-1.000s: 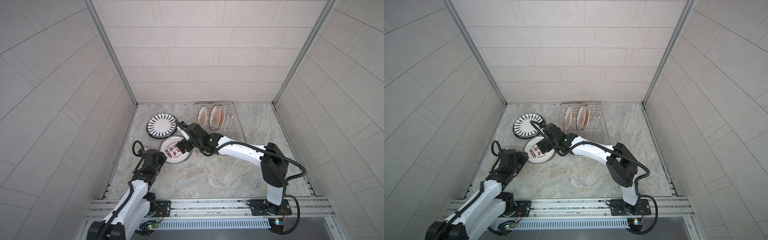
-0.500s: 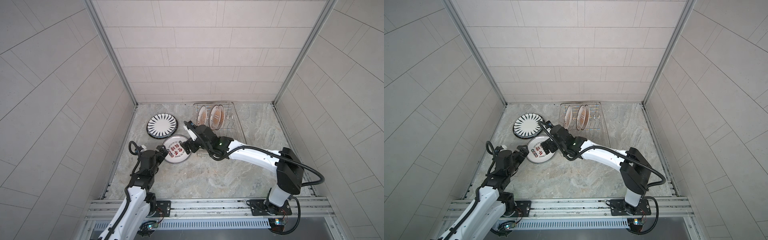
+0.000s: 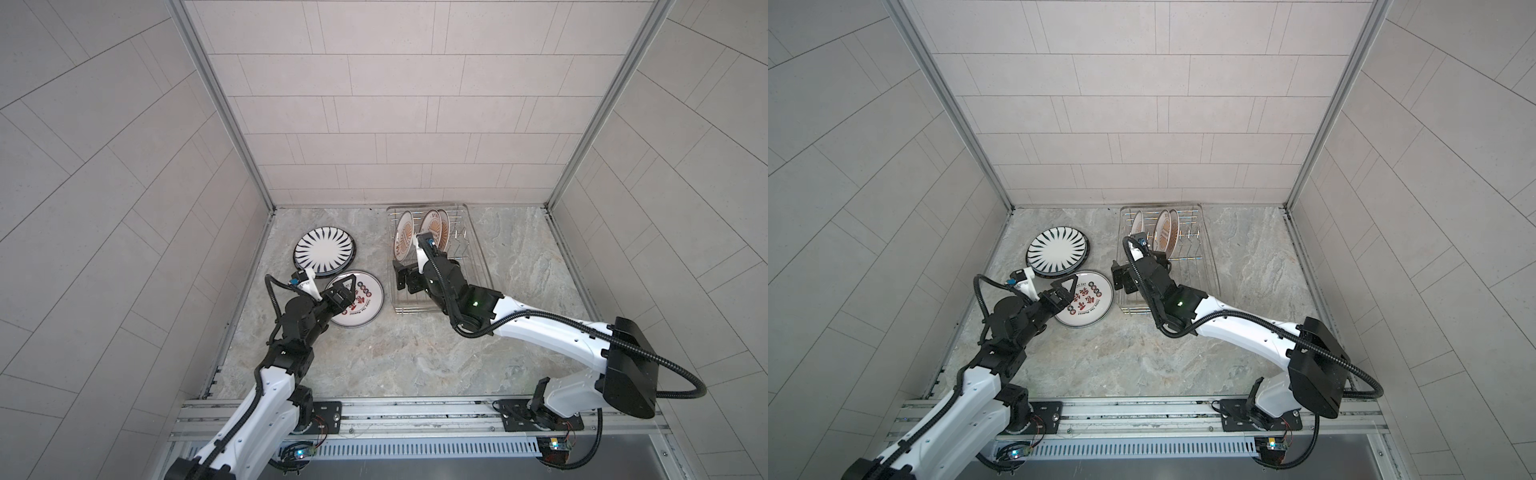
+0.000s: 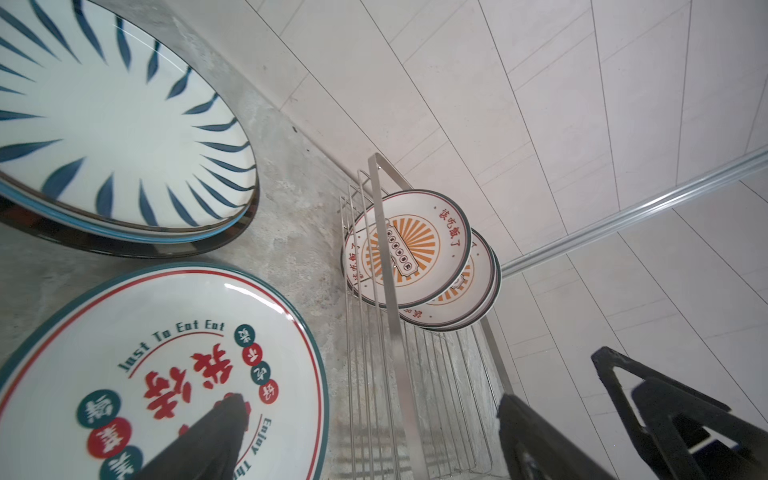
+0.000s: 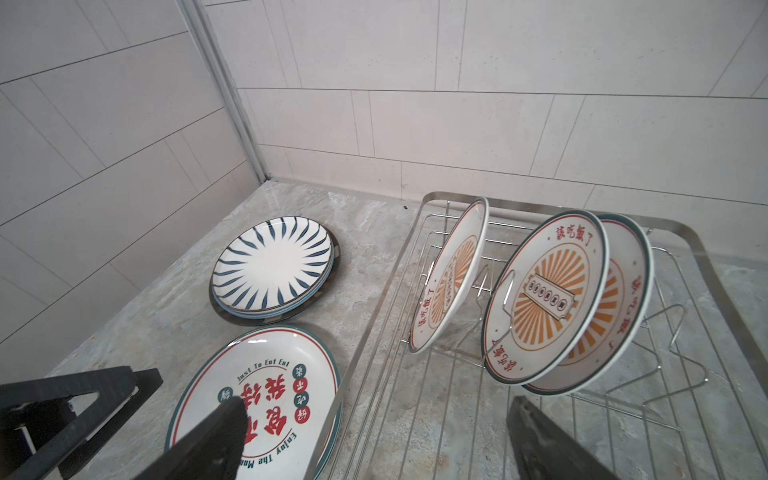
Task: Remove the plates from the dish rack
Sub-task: 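Open the left gripper and withdraw both grippers from the stack, then move both grippers to the last sunburst plate in the rack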
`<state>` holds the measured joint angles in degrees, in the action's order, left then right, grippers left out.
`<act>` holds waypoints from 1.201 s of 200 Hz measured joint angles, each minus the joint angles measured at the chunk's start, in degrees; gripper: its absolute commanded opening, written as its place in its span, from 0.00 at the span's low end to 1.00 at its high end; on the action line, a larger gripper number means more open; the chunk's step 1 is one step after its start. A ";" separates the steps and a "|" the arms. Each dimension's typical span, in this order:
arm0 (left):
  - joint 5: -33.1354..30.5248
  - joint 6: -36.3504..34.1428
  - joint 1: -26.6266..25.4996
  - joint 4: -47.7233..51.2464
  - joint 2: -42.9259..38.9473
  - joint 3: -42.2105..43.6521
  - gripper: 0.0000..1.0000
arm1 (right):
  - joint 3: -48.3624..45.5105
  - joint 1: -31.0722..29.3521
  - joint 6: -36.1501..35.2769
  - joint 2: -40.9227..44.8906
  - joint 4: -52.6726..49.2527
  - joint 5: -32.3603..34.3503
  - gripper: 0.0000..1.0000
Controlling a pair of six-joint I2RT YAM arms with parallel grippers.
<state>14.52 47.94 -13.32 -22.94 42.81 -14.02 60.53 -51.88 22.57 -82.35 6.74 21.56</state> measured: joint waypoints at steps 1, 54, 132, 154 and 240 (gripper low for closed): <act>0.04 -0.02 -0.04 -0.22 0.17 0.00 1.00 | 0.02 0.09 0.09 -0.02 -0.04 -0.02 1.00; 1.51 -2.14 -3.82 -12.63 12.41 -2.54 1.00 | 9.09 7.30 3.10 -8.48 -3.58 2.05 0.97; -1.97 -8.44 -7.72 -22.73 26.34 -6.47 1.00 | 26.91 10.14 7.08 -26.25 -13.84 4.28 0.59; -1.92 -8.90 -7.80 -24.22 28.94 -7.04 1.00 | 29.03 13.33 9.09 -28.44 -15.19 2.71 0.54; -1.57 -8.13 -8.09 -32.39 38.34 -9.33 1.00 | 39.80 14.49 10.34 -36.79 -20.98 1.55 0.29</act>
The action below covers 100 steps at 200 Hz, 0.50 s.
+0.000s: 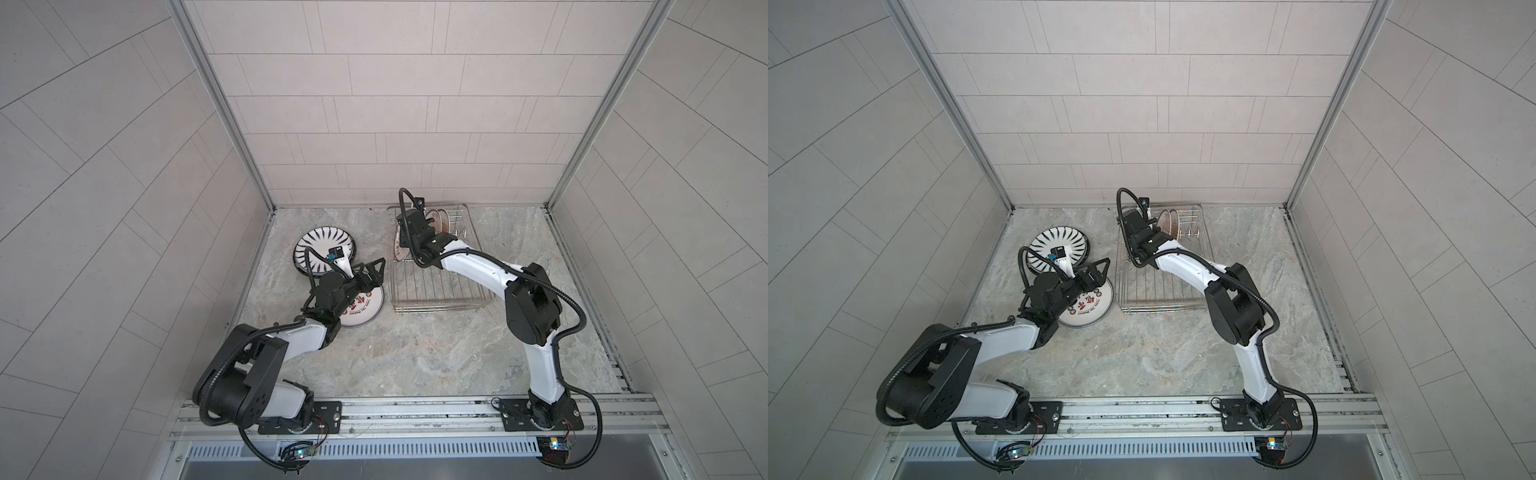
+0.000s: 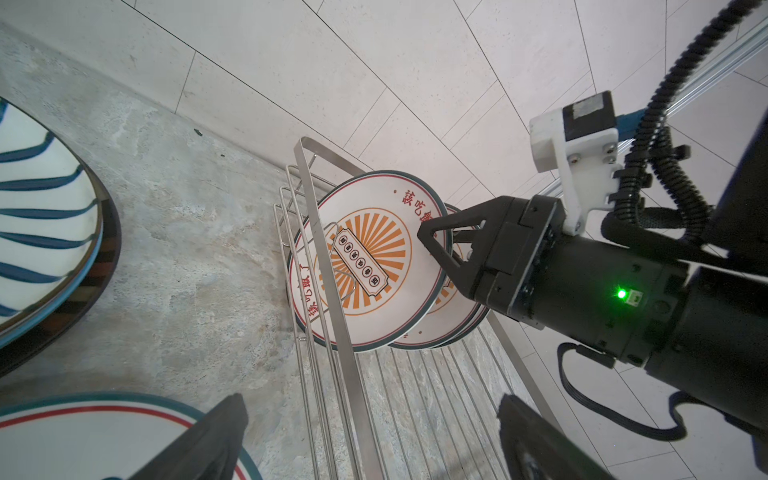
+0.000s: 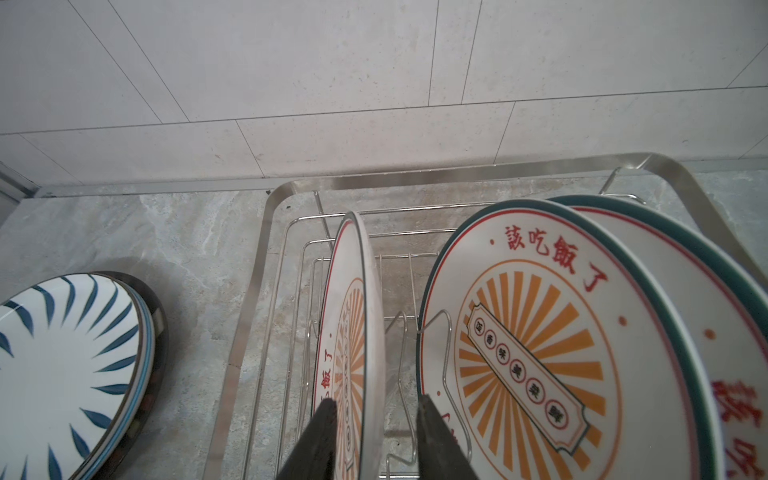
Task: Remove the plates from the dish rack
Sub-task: 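Move both grippers to the last sunburst plate in the rack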
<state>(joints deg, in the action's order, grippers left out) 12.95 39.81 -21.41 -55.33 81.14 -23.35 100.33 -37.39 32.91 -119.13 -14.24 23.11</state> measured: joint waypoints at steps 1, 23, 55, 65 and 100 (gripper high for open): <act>0.00 0.04 0.00 -0.13 0.15 0.00 1.00 | 0.09 0.00 0.07 -0.07 -0.07 0.02 0.29; 0.39 0.52 0.00 -1.68 1.75 0.00 1.00 | 2.58 0.00 0.42 -2.19 -1.84 0.39 0.26; 0.57 0.63 0.00 -1.84 1.95 -0.02 1.00 | 4.68 0.04 0.81 -4.39 -3.37 0.79 0.18; 0.52 0.63 0.00 -1.79 1.95 -0.02 1.00 | 5.05 0.02 0.81 -4.81 -3.72 0.96 0.18; 0.48 0.59 0.00 -1.79 1.90 0.00 1.00 | 7.72 -0.35 1.79 -5.79 -5.73 3.06 0.04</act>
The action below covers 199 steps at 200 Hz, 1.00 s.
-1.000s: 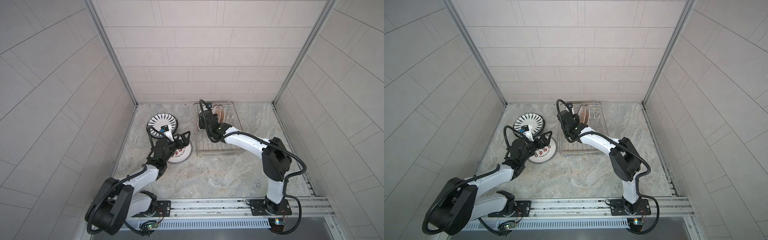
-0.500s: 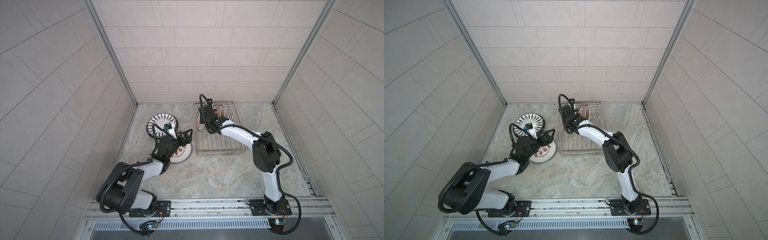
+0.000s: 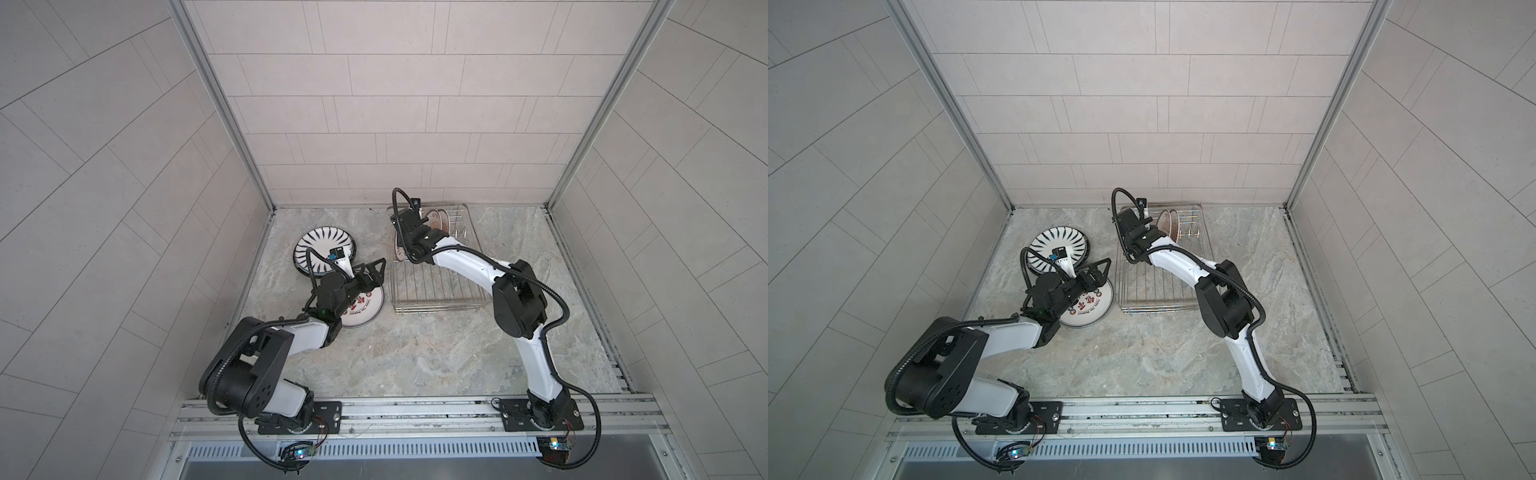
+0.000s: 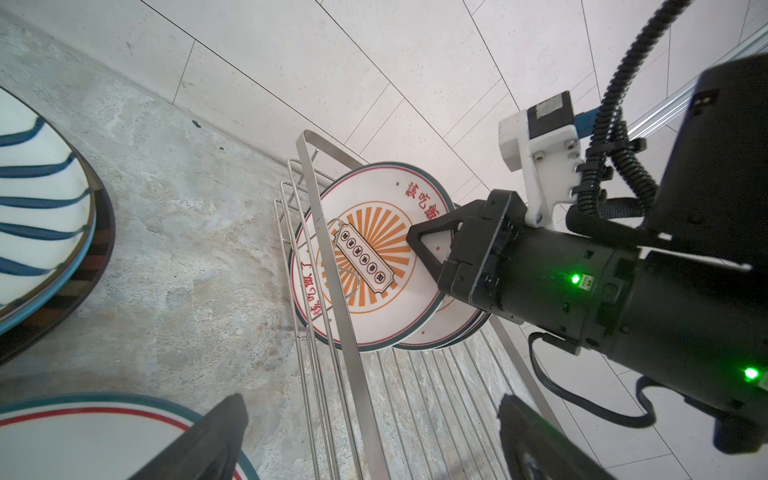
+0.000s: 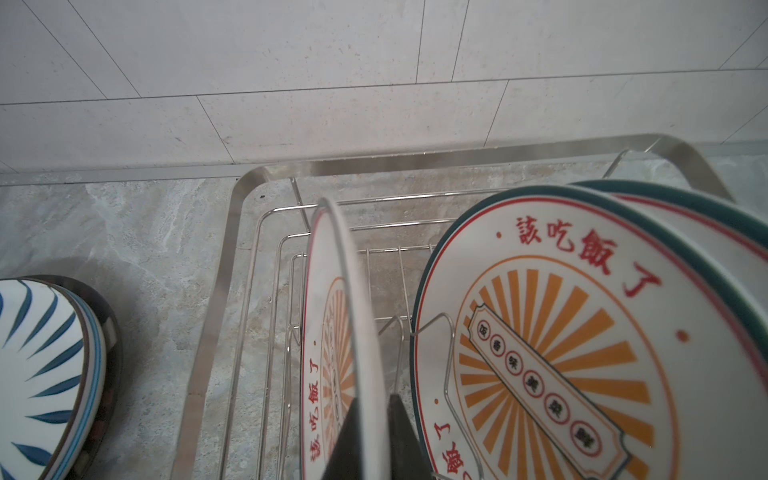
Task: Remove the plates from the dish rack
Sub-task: 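Move both grippers to the last sunburst plate in the rack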
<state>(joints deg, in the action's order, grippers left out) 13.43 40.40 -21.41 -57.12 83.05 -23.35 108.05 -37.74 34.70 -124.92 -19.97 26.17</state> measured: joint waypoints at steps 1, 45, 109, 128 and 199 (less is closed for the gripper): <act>0.00 0.00 0.00 0.00 0.00 0.00 1.00 | 0.11 -0.02 -0.15 -0.04 -0.07 0.02 0.04; -0.20 -0.33 0.00 0.63 -0.52 0.00 1.00 | 2.19 -0.90 -0.11 -1.09 -1.97 2.14 0.05; -1.53 -0.42 0.00 1.36 -5.18 0.55 1.00 | 6.14 -2.80 -3.15 -1.07 -5.11 6.84 0.05; -2.25 -0.57 0.00 2.16 -8.02 1.60 1.00 | 7.13 -3.48 -4.98 -0.83 -5.40 8.70 0.04; -5.25 -1.49 0.00 10.10 -21.81 5.53 1.00 | 1.44 -6.56 -10.67 9.46 -6.01 12.04 0.04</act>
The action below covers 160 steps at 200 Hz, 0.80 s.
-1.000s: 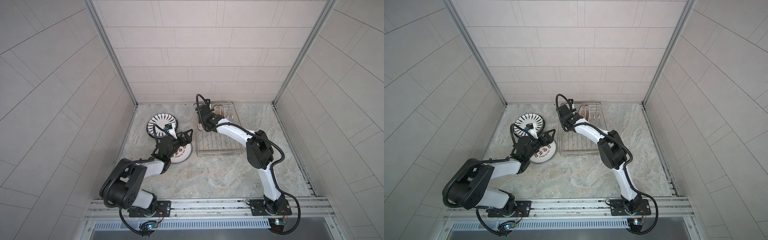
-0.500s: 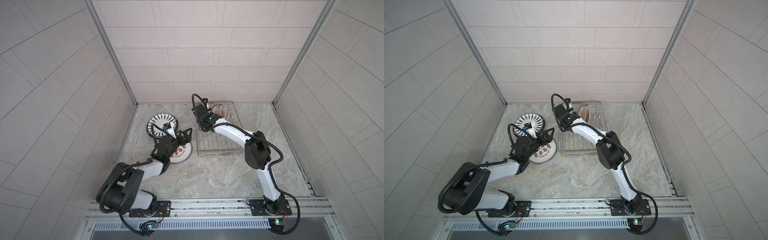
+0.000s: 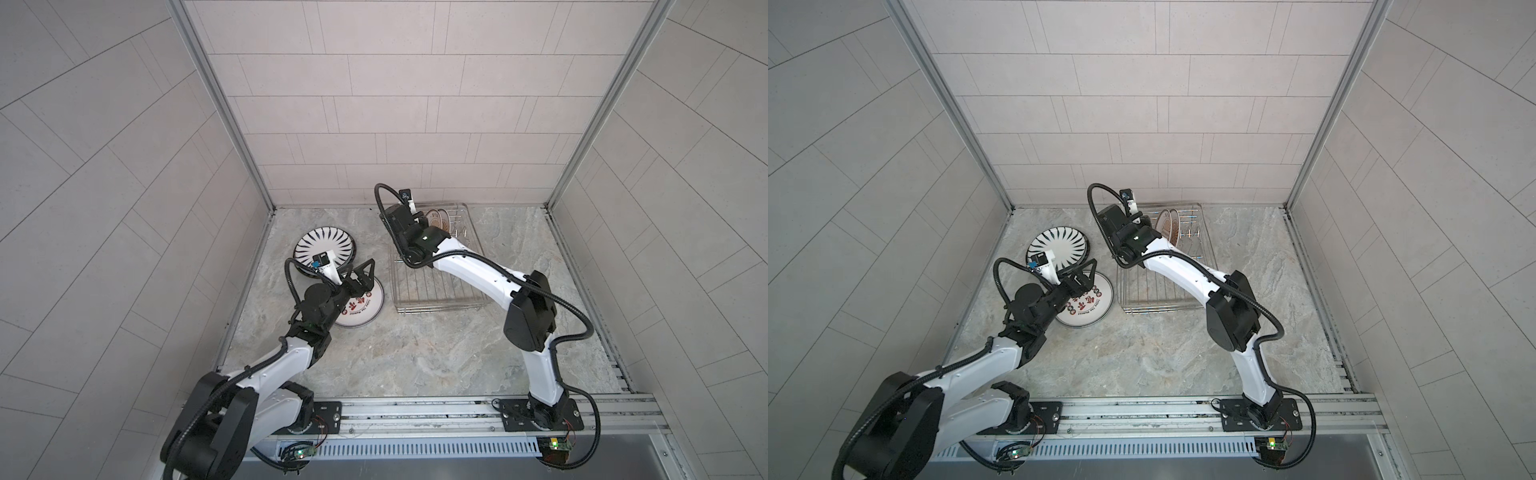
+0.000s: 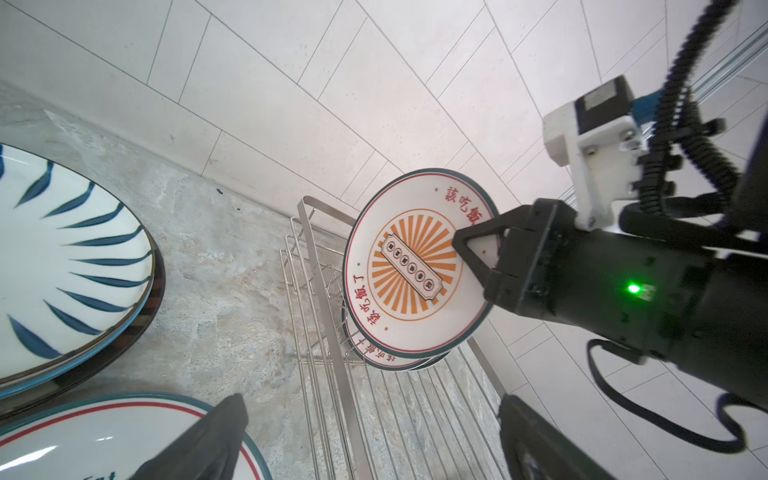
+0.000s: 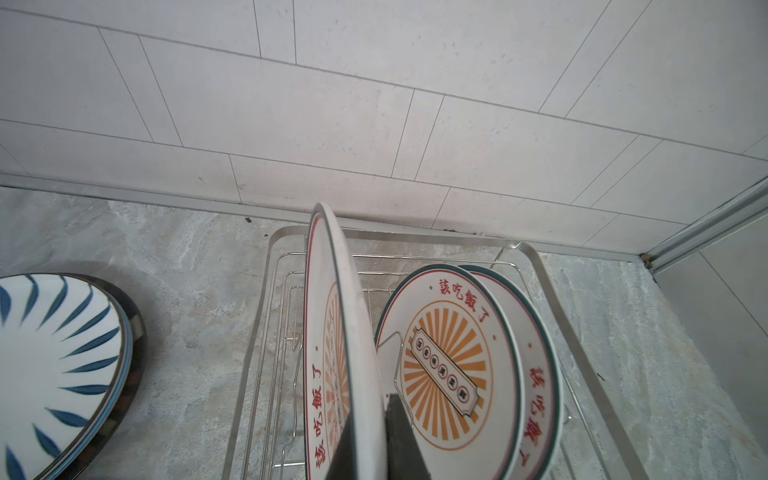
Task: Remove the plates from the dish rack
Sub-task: 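Grasp the sunburst plate rim with the right gripper and lift it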
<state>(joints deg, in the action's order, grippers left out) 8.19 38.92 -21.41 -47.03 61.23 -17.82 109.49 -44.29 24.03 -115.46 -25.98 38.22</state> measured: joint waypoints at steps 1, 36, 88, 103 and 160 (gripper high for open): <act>-0.02 0.00 0.00 0.11 -0.13 0.02 1.00 | -0.28 -0.09 -0.11 0.39 0.07 0.00 0.04; -0.48 0.07 -0.31 6.25 -10.47 1.40 1.00 | -8.55 -2.10 -1.40 11.37 3.65 0.31 0.04; 2.80 1.33 -0.83 16.90 -24.57 2.97 1.00 | -29.51 -2.47 -1.20 32.20 9.14 -7.04 0.05; 4.94 2.12 -1.05 18.14 -26.40 3.02 1.00 | -34.10 -1.77 -0.85 37.59 9.38 -11.13 0.05; 11.10 4.85 -4.20 20.68 -27.58 3.02 1.00 | -48.98 9.18 4.37 55.28 14.10 -37.29 0.07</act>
<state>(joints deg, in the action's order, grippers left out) 19.29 43.77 -25.61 -26.35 33.65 -14.81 60.51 -35.11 28.40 -60.18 -11.88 0.93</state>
